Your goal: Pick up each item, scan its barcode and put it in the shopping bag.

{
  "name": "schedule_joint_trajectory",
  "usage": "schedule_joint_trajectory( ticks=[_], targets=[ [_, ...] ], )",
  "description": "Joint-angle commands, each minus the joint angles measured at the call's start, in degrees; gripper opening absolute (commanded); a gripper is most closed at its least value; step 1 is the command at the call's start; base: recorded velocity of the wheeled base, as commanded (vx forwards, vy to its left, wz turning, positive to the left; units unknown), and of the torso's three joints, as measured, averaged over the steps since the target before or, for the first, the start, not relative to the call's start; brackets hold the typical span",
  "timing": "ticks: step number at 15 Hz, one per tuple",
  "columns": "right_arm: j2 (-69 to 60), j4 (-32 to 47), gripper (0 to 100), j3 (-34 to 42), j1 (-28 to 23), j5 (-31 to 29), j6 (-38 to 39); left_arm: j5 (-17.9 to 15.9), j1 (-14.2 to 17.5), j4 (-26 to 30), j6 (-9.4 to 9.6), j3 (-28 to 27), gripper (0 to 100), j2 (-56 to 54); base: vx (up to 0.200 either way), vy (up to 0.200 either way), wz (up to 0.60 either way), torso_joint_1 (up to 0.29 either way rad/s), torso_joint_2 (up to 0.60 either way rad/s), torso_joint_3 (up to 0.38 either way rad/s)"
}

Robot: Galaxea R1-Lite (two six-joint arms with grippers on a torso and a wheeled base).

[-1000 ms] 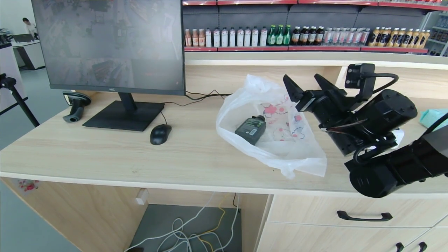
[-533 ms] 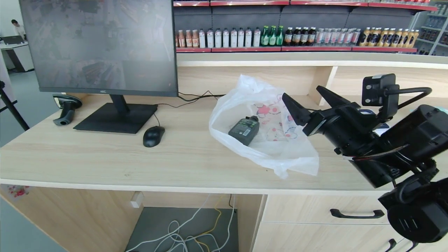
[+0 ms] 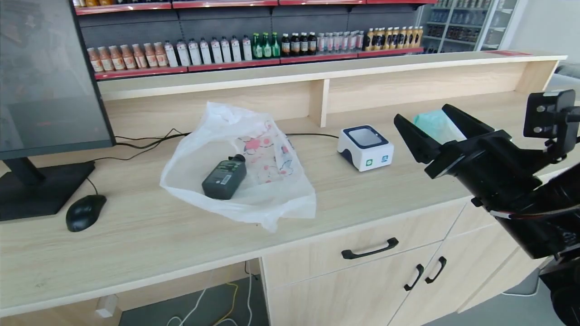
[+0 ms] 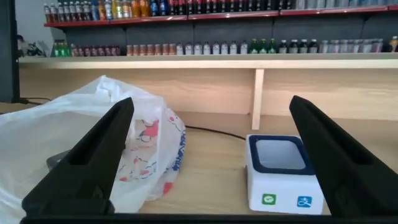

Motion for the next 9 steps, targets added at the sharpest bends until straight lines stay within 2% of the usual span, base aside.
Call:
schedule_joint_trajectory(
  ticks=[1,9],
  targets=[
    [-1.71,-0.03,100,0.13,0.07,0.01,0.00,0.07,-0.06,-0.01,-0.22,0.00,100,-0.02,0.000,-0.200,0.00,0.002,0.00,-0.002],
    [-3.55,-0.03,100,2.50,-0.64,0.01,-0.26,0.16,-0.06,-0.01,-0.66,0.00,100,-0.02,0.000,-0.200,0.00,0.002,0.00,0.002]
  ],
)
